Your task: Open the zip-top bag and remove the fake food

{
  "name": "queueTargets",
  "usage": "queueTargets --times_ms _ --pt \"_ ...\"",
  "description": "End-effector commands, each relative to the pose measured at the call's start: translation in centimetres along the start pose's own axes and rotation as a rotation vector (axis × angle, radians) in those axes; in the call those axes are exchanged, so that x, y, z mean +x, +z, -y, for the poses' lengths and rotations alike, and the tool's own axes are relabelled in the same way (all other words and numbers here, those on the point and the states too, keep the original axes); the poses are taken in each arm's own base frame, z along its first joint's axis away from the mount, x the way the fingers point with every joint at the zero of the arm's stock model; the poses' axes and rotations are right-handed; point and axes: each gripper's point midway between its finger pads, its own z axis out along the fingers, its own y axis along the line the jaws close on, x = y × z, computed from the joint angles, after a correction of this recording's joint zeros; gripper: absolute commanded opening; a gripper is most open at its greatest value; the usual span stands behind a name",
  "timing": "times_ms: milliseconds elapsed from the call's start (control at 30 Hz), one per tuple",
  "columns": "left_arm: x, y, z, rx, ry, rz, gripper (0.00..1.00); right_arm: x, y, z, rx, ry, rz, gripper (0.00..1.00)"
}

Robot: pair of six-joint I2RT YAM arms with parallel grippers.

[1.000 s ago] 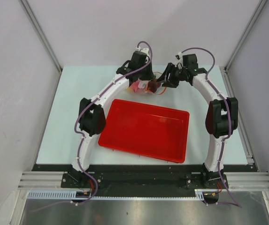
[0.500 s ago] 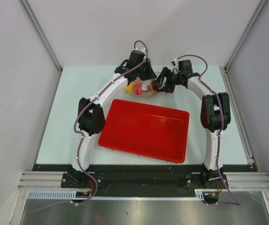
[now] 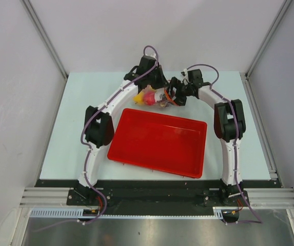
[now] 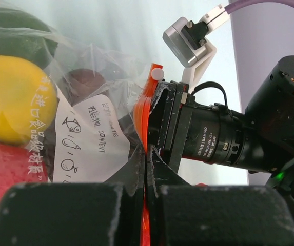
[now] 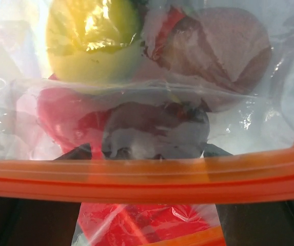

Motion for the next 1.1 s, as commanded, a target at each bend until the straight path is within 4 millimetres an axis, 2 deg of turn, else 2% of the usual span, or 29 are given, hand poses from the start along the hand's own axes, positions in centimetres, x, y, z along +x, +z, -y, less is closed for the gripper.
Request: queueTargets --times_ms 0,133,167,200,233,267,300,400,433,467,533,600,700,767,833,900,1000,1067 --pt "-0.3 -0.9 3.8 0.126 -0.010 0.009 0.00 -0.1 1.8 -0.6 0.032 -0.052 0.023 0.95" --pt "0.0 -0.9 3.6 0.119 -0.012 0.004 0.00 -0.2 1.8 -0.6 0.055 -0.040 0.031 0.81" --pt "0.0 -1.0 3.5 0.118 -0.009 0.003 0.00 -0.5 1.5 -0.6 0.062 -0.043 0.044 0.73" --pt "0.0 -1.0 3.4 0.116 -0.008 0.003 0.00 -0.7 1.2 -0.8 0.066 -0.049 0.055 0.68" --pt "0.0 -1.1 3.2 0.110 -0.006 0.003 0.00 -1.2 0.5 -1.5 0.057 -0.057 0.072 0.64" --pt "0.1 -1.0 3.1 0.107 -0.007 0.002 0.00 -1.6 -0.1 -1.7 0.051 -0.053 0.081 0.52" --pt "0.0 -1.0 2.4 0.095 -0.013 0.003 0.00 -1.9 -0.5 -2.1 0.045 -0.049 0.090 0.46" --pt "-0.6 -1.3 1.6 0.079 -0.010 0.018 0.00 -3.6 -3.0 -3.8 0.032 -0.061 0.143 0.33" --pt "-0.7 -1.4 1.4 0.070 -0.007 0.018 0.00 -3.6 -3.5 -4.0 0.045 -0.058 0.141 0.29" --pt "-1.1 -1.5 0.8 0.057 0.001 0.029 0.00 -4.6 -4.8 -4.7 0.053 -0.082 0.176 0.28" --pt "-1.3 -1.5 0.0 0.041 0.001 0.033 0.00 -4.6 -5.9 -4.7 0.089 -0.078 0.170 0.26" --pt "-1.7 -1.4 -1.0 0.028 -0.006 0.038 0.00 -5.4 -7.2 -5.0 0.114 -0.087 0.196 0.26" --pt "-2.0 -1.3 -1.5 0.028 -0.011 0.042 0.00 -5.6 -9.0 -5.2 0.131 -0.075 0.209 0.23" --pt "-1.8 -1.1 -1.7 0.029 -0.010 0.036 0.00 -6.1 -9.6 -5.6 0.106 -0.069 0.228 0.20" --pt "-1.3 -0.9 -1.7 0.040 -0.021 0.015 0.00 -6.6 -9.8 -6.3 0.035 -0.042 0.231 0.10" --pt "-0.9 -0.8 -1.7 0.045 -0.032 0.004 0.00 -7.2 -10.1 -6.8 0.021 -0.041 0.239 0.10" --pt "-1.3 -1.1 -1.6 0.044 -0.026 0.018 0.00 -6.5 -11.3 -6.6 0.048 -0.019 0.223 0.10" --pt "-1.8 -1.2 -1.7 0.043 -0.029 0.029 0.00 -5.9 -13.6 -7.0 0.067 -0.046 0.241 0.10"
